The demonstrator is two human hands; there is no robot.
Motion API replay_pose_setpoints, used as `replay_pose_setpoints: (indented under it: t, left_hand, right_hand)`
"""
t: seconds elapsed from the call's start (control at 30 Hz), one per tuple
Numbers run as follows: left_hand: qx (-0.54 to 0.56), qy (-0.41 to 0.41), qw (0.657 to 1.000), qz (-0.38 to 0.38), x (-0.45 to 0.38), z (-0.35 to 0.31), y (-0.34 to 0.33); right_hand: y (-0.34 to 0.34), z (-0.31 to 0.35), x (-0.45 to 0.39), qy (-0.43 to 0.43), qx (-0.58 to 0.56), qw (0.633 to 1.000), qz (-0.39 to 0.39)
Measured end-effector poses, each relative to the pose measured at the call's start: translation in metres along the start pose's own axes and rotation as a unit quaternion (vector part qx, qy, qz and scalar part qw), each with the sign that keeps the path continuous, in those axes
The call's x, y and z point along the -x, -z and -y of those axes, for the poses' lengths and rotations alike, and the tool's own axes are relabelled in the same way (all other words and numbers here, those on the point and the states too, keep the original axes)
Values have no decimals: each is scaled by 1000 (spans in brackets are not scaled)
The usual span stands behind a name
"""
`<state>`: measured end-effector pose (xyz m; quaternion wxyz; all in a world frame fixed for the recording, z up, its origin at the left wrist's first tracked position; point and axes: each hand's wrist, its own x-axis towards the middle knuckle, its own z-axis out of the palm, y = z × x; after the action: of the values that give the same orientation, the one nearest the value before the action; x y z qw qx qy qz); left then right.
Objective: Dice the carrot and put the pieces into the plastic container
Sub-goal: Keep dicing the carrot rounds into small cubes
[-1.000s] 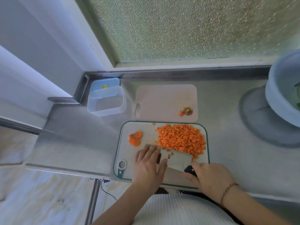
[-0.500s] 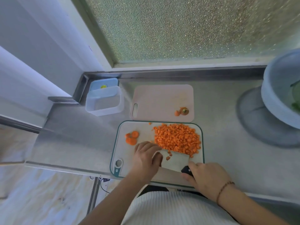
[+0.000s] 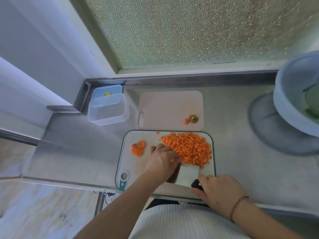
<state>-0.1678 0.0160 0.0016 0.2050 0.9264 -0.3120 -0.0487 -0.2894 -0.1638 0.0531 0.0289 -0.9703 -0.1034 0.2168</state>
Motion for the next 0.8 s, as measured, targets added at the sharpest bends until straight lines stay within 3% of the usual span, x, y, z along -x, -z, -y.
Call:
replay_pose_setpoints:
  t: [0.07,0.17,0.27,0.33,0.43,0.5,0.57,0.8]
  left_hand:
    - [41,-13,999,-8,-13,14,7]
    - [123,41,985,-117,-28,49,28]
    - [112,60,980,-152,-24,81,45]
    - [86,31,989,-114,-17,92,44]
    - [42,-52,998,-13,-7,97,28]
    - [24,-82,996,28,-4,95,17]
    - [22,-99,994,36,-4,95,10]
    - [-15,-181,983,8,-15,110,8]
  right_hand:
    - [-1,0,2,-18,-26,999,-7]
    - [-11,-2,7,-44,-64,993,-85]
    - [-20,-6,12,-133,-212,963,-99]
    - [-16,-4,12,-180,-400,895,-77]
    - [-5,6,6,-264,-648,713,-36]
    - [0,15,1,-292,-719,631,0]
    - [5,22,-5,-301,-742,599,11]
    - [11,50,-18,-330,-767,550,-25]
